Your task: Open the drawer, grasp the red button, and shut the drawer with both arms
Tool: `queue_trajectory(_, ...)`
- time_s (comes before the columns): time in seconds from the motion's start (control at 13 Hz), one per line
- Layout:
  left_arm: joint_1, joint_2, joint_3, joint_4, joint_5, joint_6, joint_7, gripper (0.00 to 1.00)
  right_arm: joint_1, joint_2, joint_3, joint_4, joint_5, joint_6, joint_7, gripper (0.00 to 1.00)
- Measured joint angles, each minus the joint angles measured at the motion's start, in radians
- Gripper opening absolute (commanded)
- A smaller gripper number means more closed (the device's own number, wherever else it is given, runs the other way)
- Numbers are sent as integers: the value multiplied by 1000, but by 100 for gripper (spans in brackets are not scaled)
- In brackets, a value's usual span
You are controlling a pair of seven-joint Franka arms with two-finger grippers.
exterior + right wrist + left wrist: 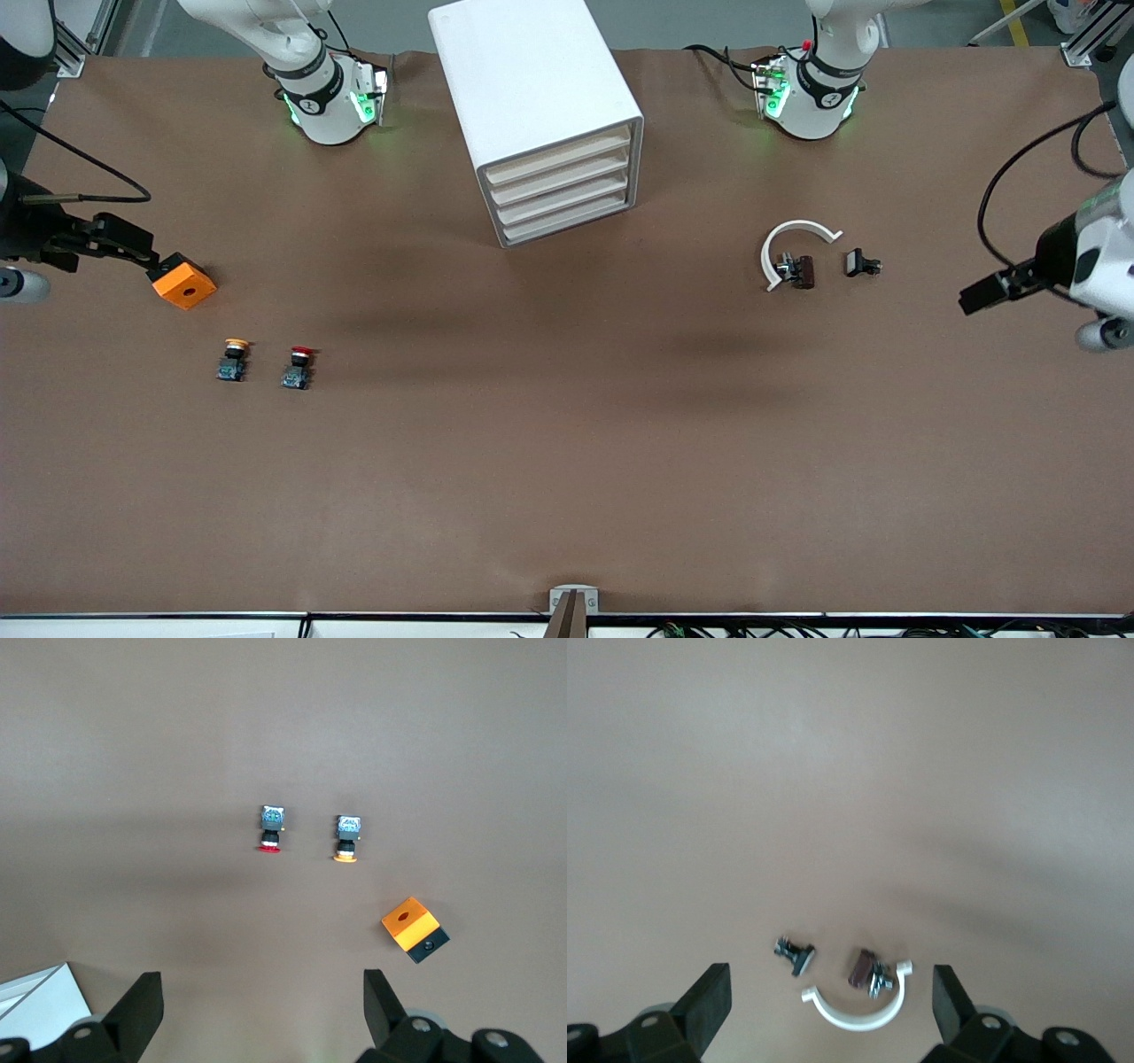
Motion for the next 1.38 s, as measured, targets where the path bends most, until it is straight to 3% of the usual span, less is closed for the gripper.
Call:
queue_trajectory(0.46,-108,-211,159,-207,-83,-2,216,100,-10,-9,-7,0,-1,-13,3,100)
queue_trajectory(0.77,-121,-289,162,-282,-100,4,265,100,-10,-9,-6,0,-1,-36,3,100)
queue_trajectory(1.38,-139,-295,119,-292,-100,15,269,100,-10,-9,-6,0,-2,-29,3,100)
